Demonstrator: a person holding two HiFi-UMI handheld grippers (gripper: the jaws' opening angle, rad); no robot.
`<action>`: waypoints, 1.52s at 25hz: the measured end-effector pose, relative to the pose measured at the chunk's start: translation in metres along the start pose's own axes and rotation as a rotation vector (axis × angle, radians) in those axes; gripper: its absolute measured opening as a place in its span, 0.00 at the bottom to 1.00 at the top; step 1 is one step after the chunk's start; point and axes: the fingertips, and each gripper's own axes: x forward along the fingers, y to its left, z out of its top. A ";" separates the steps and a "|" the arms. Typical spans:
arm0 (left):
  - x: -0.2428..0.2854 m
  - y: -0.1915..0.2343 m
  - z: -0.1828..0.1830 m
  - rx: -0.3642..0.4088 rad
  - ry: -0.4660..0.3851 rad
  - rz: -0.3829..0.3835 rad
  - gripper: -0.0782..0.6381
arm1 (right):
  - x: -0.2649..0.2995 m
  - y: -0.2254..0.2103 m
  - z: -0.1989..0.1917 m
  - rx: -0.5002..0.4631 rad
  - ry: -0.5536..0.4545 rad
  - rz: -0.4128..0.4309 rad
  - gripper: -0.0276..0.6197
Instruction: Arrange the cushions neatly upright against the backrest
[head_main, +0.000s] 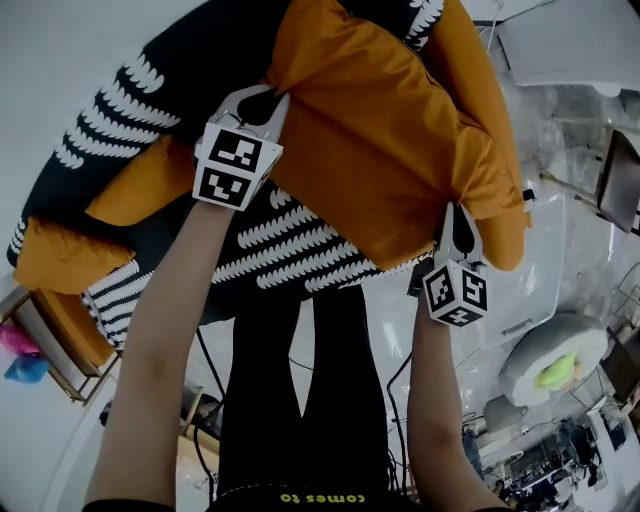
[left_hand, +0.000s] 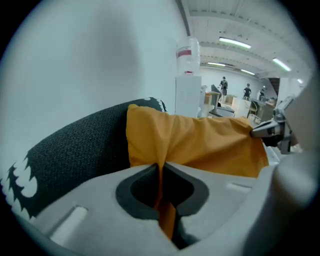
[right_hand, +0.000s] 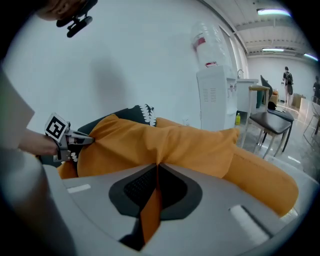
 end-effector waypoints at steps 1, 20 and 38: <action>-0.008 -0.001 0.001 -0.022 -0.010 0.004 0.12 | -0.006 0.002 0.004 0.011 -0.010 0.008 0.08; -0.159 0.050 -0.029 -0.408 -0.250 0.437 0.15 | 0.101 0.134 0.201 -0.376 -0.311 0.407 0.08; -0.170 0.053 -0.013 -0.562 -0.367 0.429 0.39 | 0.082 0.154 0.202 -0.322 -0.346 0.350 0.19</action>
